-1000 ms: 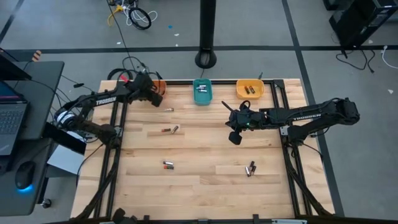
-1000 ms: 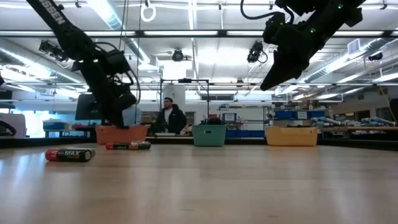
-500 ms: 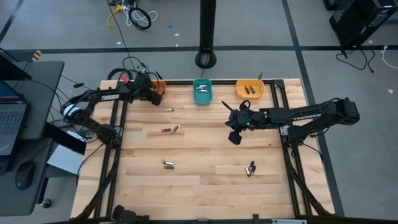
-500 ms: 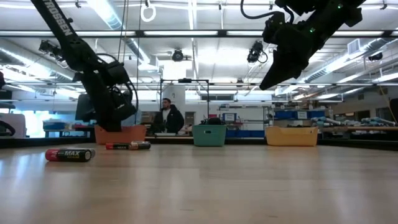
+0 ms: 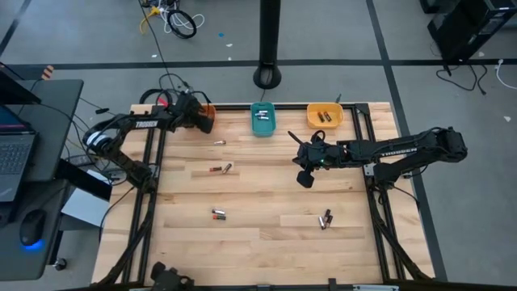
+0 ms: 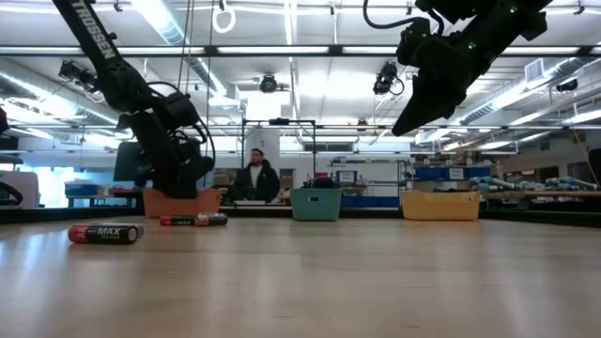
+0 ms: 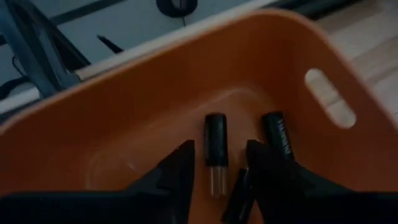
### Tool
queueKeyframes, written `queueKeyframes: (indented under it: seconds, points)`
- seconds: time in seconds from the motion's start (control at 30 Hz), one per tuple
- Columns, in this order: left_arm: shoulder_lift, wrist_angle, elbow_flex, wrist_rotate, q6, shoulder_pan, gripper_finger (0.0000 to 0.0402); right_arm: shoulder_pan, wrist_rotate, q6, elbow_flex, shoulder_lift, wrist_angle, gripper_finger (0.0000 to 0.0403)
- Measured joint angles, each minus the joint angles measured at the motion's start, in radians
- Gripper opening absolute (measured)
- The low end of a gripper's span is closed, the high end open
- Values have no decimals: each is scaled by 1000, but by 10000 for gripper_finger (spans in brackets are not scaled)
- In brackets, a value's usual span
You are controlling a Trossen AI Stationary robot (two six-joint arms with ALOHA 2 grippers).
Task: Sort batteries
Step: Put the black-silver battery in the green bin
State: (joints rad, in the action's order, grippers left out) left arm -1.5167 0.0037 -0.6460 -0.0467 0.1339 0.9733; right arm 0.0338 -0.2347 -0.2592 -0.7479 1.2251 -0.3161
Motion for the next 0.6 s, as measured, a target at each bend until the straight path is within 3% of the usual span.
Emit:
queueKeyframes:
  seconds: [0.13, 0.27, 0.43, 0.6]
  points:
    - [47, 12, -1, -7, -28, -1, 170, 0, 0, 0, 0, 0, 0, 13]
    - [118, -1, -1, -11, -80, -20, 157, 0, 0, 8, 0, 0, 0, 13]
    - [217, 14, 20, -10, -180, -110, 98, 0, 0, 24, 0, 0, 0, 13]
    - [299, 154, 118, -10, -215, -244, 16, -1, 0, 25, 0, 0, 8, 12]
